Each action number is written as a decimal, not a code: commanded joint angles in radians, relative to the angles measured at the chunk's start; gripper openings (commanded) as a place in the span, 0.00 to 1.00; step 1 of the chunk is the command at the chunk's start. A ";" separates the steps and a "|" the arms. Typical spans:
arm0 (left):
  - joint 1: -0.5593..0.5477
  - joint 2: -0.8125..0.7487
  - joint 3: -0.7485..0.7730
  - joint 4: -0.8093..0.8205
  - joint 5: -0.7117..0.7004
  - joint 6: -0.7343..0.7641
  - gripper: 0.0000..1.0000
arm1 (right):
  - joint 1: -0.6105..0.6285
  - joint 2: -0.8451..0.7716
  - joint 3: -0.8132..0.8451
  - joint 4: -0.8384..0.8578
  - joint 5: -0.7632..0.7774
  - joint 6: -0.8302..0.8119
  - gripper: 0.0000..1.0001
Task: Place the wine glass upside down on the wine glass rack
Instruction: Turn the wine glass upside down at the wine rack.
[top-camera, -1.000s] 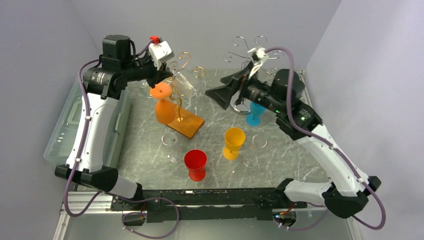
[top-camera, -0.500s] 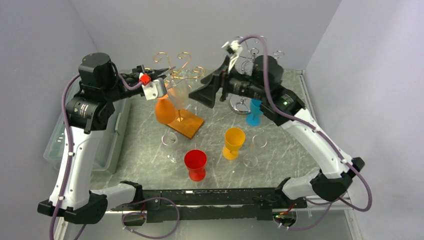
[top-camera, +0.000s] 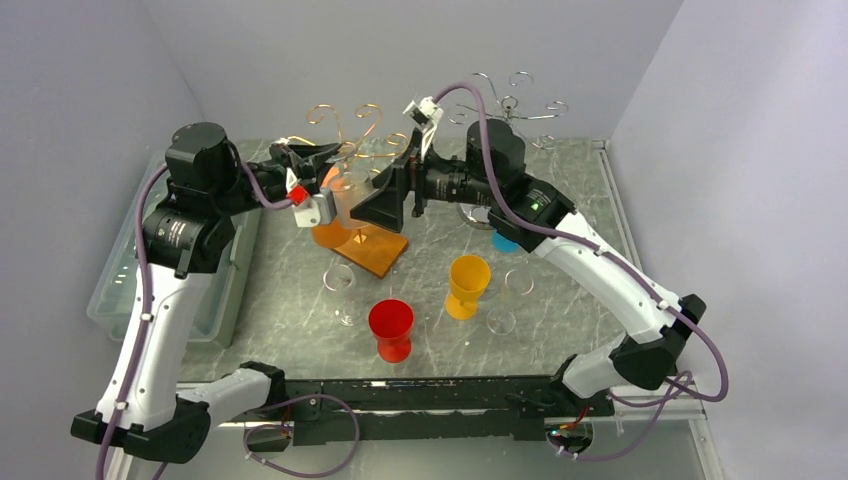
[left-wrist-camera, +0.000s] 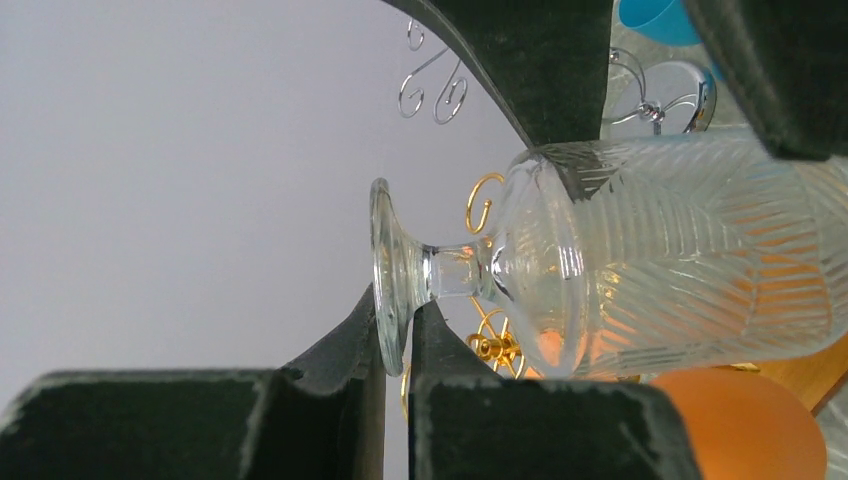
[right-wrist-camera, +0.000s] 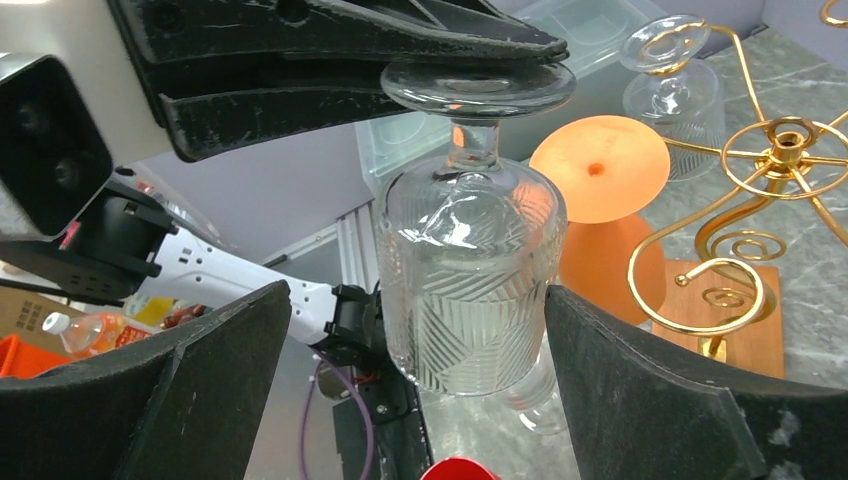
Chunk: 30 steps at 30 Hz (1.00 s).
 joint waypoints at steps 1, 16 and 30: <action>-0.011 -0.055 -0.007 0.167 0.070 0.054 0.00 | 0.044 0.021 -0.024 0.056 0.019 -0.007 1.00; -0.019 -0.074 -0.012 0.147 0.086 0.022 0.00 | 0.078 -0.032 -0.112 0.196 0.194 -0.056 0.73; -0.021 -0.050 0.028 0.110 0.045 -0.152 0.89 | 0.076 -0.156 -0.235 0.228 0.297 -0.158 0.11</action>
